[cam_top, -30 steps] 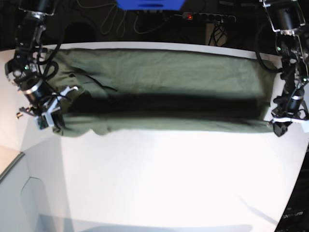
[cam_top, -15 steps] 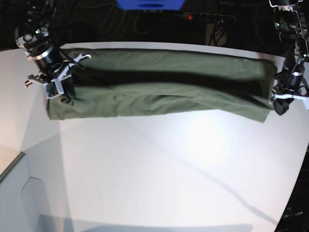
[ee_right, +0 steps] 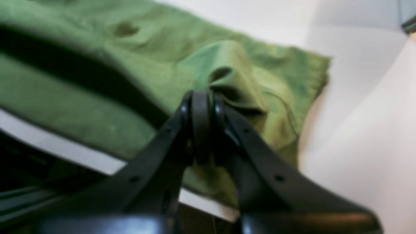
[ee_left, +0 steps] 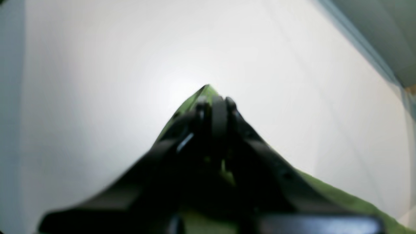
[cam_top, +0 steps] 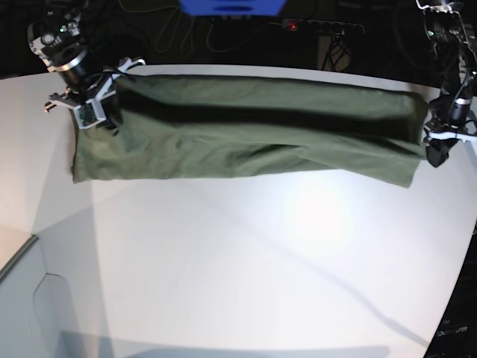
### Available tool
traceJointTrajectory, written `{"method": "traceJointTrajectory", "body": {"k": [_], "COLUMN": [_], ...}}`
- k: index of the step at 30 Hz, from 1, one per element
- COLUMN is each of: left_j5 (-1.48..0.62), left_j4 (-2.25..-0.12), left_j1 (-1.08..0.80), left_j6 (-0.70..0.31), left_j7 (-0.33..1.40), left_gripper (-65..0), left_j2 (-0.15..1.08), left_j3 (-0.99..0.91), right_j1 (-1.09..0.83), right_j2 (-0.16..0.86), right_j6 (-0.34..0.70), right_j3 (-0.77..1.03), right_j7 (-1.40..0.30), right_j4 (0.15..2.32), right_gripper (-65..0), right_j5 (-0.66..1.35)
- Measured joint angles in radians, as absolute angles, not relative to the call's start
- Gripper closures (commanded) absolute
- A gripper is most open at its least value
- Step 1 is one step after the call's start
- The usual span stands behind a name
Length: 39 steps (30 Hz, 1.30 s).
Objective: Layout the t-shirt on the table in an organized manner, then fold the t-shirt properly
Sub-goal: 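Fold the grasped edge over again toward the shirt's collar edge, then lay the folded strip down and straighten it with both grippers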
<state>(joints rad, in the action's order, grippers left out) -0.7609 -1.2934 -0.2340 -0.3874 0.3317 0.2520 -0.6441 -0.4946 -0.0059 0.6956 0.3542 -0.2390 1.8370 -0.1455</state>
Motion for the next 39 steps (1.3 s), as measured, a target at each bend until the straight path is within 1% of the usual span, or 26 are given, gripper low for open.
{"method": "traceJointTrajectory", "body": {"k": [6, 8, 12, 15, 23, 33, 39], "left_j5": [-0.765, -0.765, -0.768, -0.766, -0.76, -0.76, -0.76], "left_j4": [-1.253, -1.253, -1.324, -1.372, -1.381, -1.389, -1.39], "left_j1": [-0.23, -0.235, -0.255, -0.265, -0.2, -0.053, -0.05], "left_j6": [-0.389, -0.389, -0.39, -0.389, -0.389, -0.39, -0.389], "left_j7": [0.324, 0.336, 0.336, 0.338, 0.34, 0.342, 0.34], "left_gripper": [-0.1, -0.1, -0.1, -0.1, -0.1, -0.1, -0.1], "left_j2": [0.258, 0.25, 0.229, 0.219, 0.218, 0.221, 0.224], "left_j3": [-0.646, -0.674, -0.763, -0.789, -0.78, -0.737, -0.73], "right_j1": [-0.498, -0.506, -0.504, -0.501, -0.463, -0.444, -0.442], "right_j2": [-0.017, -0.017, -0.017, -0.017, -0.017, -0.017, -0.017], "right_j6": [0.696, 0.695, 0.696, 0.695, 0.695, 0.695, 0.695], "right_j3": [0.355, 0.355, 0.36, 0.36, 0.356, 0.354, 0.354], "right_j7": [-0.236, -0.236, -0.233, -0.234, -0.226, -0.237, -0.24], "right_j4": [1.834, 1.821, 1.805, 1.79, 1.785, 1.784, 1.784], "right_gripper": [0.0, 0.0, 0.0, 0.0, 0.0, 0.0, 0.0], "right_j5": [-0.144, -0.142, -0.142, -0.142, -0.142, -0.142, -0.142]}}
